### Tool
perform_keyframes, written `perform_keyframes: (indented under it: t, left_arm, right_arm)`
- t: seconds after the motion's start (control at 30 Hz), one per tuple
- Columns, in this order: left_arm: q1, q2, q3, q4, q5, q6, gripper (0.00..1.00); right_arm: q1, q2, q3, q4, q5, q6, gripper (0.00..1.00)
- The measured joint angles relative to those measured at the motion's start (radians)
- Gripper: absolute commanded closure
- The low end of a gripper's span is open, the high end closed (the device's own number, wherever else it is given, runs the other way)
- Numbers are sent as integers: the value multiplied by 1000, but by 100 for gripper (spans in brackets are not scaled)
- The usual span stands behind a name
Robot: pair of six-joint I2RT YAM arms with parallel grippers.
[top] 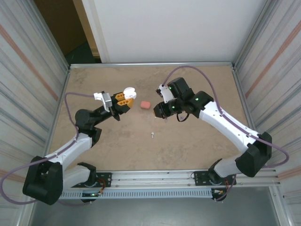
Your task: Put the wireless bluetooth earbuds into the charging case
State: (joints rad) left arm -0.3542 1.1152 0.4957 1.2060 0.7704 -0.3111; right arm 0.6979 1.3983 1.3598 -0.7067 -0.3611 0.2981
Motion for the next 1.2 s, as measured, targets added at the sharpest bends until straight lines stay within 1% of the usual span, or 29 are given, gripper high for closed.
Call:
perform_keyframes:
  t: [0.33, 0.53, 0.77, 0.93, 1.2]
  left_arm:
    - [-13, 43, 25, 3, 34, 0, 100]
    - [-15, 56, 40, 4, 60, -3, 100]
    - [-28, 95, 69, 34, 95, -19, 100]
    - [-38, 124, 84, 48, 113, -30, 100]
    - [-47, 146, 100, 56, 131, -34, 100]
  right_arm:
    - [1, -81, 152, -13, 0, -67, 84]
    - [19, -109, 173, 17, -7, -102, 84]
    - [63, -109, 211, 59, -7, -160, 84]
    - [67, -96, 251, 94, -10, -194, 84]
    - [75, -57, 266, 155, -39, -223, 84]
